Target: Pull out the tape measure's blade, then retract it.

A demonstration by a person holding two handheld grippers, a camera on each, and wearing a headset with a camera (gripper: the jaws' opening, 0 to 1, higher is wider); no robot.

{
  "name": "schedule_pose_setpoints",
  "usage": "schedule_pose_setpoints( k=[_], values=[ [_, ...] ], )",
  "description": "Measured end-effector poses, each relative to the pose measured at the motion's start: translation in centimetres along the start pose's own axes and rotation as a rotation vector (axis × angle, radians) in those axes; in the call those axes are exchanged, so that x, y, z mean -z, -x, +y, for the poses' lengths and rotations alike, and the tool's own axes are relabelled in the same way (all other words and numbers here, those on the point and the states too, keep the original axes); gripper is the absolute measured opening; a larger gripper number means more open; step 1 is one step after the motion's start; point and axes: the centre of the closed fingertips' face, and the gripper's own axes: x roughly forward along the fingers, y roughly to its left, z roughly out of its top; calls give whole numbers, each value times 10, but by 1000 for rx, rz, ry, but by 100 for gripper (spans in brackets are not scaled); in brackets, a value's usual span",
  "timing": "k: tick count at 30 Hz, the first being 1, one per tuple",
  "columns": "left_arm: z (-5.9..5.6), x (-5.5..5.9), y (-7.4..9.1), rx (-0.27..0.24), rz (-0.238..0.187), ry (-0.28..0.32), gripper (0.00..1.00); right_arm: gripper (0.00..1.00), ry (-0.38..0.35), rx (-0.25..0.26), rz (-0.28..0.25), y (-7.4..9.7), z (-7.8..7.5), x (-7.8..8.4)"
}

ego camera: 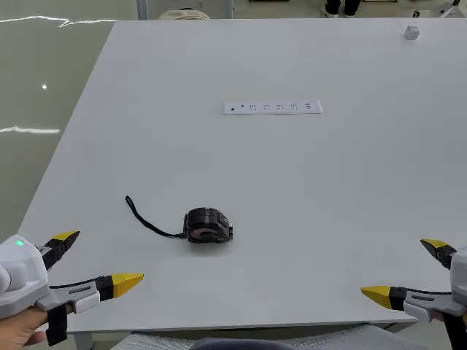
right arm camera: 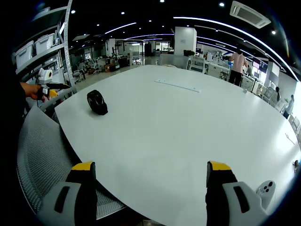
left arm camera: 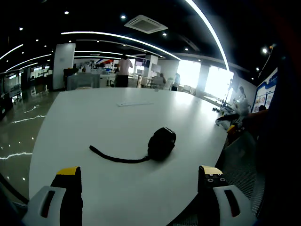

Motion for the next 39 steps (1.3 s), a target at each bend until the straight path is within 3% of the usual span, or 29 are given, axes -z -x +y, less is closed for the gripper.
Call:
schedule_pose_setpoints(
  k=[6, 17, 33, 39],
  values=[
    [0, 0, 1, 0, -4, 7, 100, 100, 20, -14, 2, 0, 1, -3],
    [-5, 0, 0, 10, -4, 10, 100, 100, 34, -16, -1, -5, -19, -20],
    [-5, -1, -1, 13, 0, 7, 100, 100, 48, -32, 15, -8, -21, -18],
    [-7, -6, -5, 37, 15, -32, 100, 100, 62, -49, 23, -11, -19, -19]
  ],
)
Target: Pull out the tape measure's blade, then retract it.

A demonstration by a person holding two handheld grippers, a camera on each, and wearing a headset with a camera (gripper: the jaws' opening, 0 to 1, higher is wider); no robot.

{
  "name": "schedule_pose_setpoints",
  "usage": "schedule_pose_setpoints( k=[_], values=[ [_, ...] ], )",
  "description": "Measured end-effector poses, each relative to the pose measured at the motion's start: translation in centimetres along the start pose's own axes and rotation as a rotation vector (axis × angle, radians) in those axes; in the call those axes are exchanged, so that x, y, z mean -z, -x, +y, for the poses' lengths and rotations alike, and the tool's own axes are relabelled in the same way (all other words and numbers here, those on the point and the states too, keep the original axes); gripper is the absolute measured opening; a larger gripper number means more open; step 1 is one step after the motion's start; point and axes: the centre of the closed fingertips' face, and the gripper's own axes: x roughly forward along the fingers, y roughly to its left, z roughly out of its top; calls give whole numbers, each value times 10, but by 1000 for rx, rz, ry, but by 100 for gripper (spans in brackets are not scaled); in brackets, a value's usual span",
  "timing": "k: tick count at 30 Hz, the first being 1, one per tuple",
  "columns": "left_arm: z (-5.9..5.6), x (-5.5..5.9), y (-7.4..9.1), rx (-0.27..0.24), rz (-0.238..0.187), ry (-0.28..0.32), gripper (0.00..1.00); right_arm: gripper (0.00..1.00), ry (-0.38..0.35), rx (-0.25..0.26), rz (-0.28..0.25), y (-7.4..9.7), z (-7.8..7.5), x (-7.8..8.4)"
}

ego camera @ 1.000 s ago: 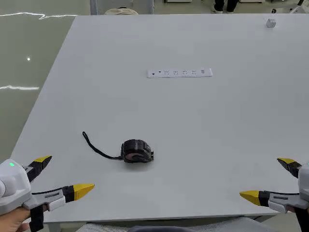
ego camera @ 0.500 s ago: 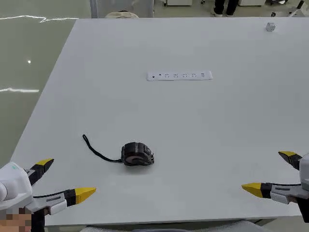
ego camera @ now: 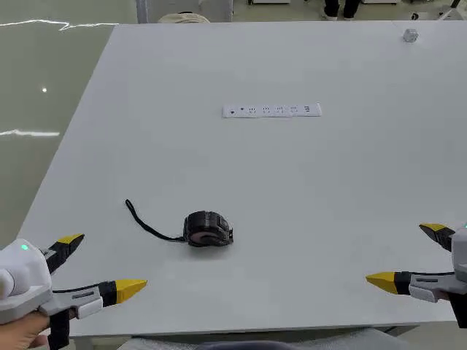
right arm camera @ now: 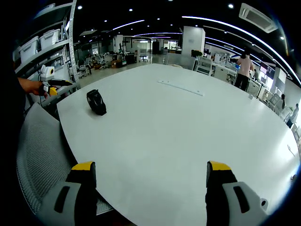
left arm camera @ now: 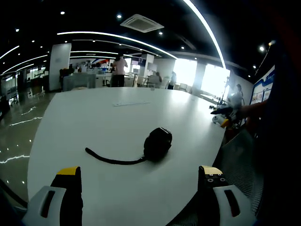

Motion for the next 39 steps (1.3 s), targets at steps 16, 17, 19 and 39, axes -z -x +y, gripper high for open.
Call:
schedule_pose_setpoints(
  k=[16, 17, 19, 39],
  values=[
    [-11, -29, -33, 153, 102, -188, 100, 100, 49, -92, 12, -15, 8, -17],
    [-12, -30, -35, 164, 108, -198, 100, 100, 49, -99, 13, -16, 9, -19],
    [-15, -33, -42, 192, 136, -227, 100, 100, 61, -105, 16, -18, 9, -22],
    [-44, -48, -100, 423, 339, -507, 100, 100, 157, -204, 29, -49, 32, -51]
  ],
)
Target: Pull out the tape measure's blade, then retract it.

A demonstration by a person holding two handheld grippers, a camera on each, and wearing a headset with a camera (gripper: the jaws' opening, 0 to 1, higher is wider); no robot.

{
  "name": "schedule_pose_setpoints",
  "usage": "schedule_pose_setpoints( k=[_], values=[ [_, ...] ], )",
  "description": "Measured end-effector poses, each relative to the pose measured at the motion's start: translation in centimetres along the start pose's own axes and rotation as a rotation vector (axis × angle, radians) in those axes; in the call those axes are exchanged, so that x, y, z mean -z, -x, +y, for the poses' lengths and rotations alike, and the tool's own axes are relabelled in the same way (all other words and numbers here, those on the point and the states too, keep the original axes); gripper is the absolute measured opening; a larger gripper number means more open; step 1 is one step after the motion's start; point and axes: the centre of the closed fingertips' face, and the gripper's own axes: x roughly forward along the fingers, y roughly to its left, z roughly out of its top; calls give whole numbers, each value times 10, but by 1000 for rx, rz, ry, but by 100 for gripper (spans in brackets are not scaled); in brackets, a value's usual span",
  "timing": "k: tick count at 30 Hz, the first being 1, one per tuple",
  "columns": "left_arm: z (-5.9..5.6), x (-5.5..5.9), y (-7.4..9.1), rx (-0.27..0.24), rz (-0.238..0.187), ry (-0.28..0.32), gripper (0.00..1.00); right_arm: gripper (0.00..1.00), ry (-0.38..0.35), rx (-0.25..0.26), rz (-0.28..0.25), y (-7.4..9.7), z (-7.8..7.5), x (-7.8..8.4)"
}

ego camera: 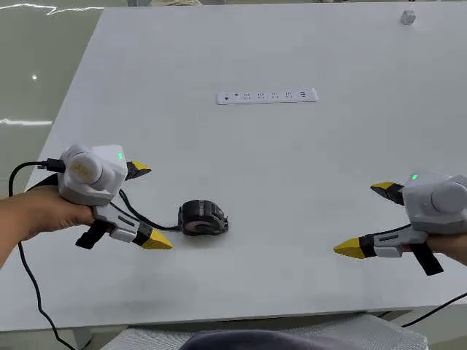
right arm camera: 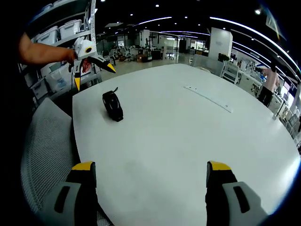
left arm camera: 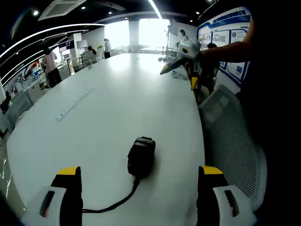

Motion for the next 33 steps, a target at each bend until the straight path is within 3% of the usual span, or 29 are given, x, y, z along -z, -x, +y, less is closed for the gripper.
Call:
schedule_pose_setpoints(
  k=[4, 9, 14, 22, 26, 33],
  values=[
    [6, -13, -5, 23, 4, -26, 100, 100, 25, -27, 5, -7, 4, -7],
    [9, -20, -14, 56, 47, -76, 97, 100, 70, -60, 14, -19, 8, -22],
    [3, -18, -28, 100, 105, -125, 95, 99, 141, -111, 14, -39, 18, -46],
    [-1, -20, -45, 138, 155, -167, 88, 97, 286, -177, 34, -68, 34, -74],
    [-1, -20, -51, 138, 172, -167, 86, 96, 318, -217, 22, -80, 43, -89],
    [-8, -7, -68, 163, 245, -214, 78, 91, 395, -279, 45, -106, 57, -99]
  ],
)
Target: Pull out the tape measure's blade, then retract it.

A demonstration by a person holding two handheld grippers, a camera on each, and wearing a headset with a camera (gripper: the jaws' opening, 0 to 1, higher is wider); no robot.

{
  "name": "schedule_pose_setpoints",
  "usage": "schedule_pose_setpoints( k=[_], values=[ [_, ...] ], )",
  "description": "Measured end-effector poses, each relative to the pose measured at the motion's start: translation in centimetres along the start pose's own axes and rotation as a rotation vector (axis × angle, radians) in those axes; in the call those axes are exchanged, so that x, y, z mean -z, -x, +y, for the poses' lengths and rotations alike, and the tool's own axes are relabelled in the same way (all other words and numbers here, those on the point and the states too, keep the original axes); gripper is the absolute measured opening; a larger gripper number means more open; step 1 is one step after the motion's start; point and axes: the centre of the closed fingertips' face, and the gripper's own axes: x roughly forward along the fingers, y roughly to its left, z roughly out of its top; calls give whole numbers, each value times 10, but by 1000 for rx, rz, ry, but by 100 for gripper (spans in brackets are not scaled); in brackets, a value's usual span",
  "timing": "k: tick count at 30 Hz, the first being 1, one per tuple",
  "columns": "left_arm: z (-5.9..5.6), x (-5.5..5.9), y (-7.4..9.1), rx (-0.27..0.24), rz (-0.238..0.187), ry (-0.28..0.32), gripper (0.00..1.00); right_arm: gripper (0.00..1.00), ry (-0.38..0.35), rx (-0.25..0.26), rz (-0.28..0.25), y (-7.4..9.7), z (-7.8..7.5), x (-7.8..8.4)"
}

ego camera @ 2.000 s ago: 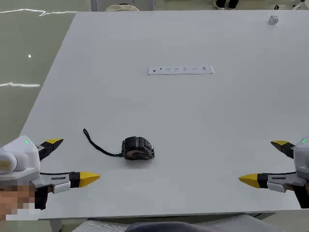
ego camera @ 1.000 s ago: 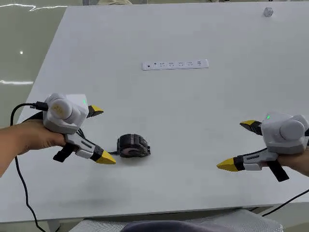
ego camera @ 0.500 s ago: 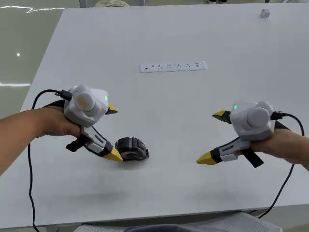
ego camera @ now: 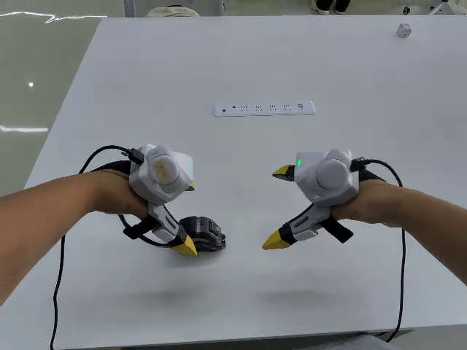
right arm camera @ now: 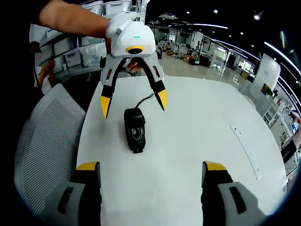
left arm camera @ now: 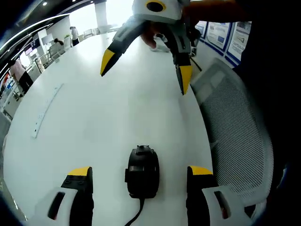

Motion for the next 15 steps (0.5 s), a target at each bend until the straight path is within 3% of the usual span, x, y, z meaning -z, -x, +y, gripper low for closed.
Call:
schedule_pose_setpoints(
  k=[2, 3, 7, 11, 15],
  values=[
    [3, 11, -5, -7, 69, -38, 70, 89, 44, -29, -8, -9, 2, -4],
    [4, 13, -6, -16, 82, -36, 67, 88, 56, -34, -10, -12, 3, -6],
    [7, 11, -16, 6, 43, 31, 64, 81, 76, -60, 10, -25, 6, -10],
    [5, 12, -23, 13, 51, 28, 63, 76, 97, -93, 42, -35, 11, -11],
    [5, 17, -30, 13, 58, 32, 53, 74, 119, -118, 70, -46, 14, -8]
  ],
)
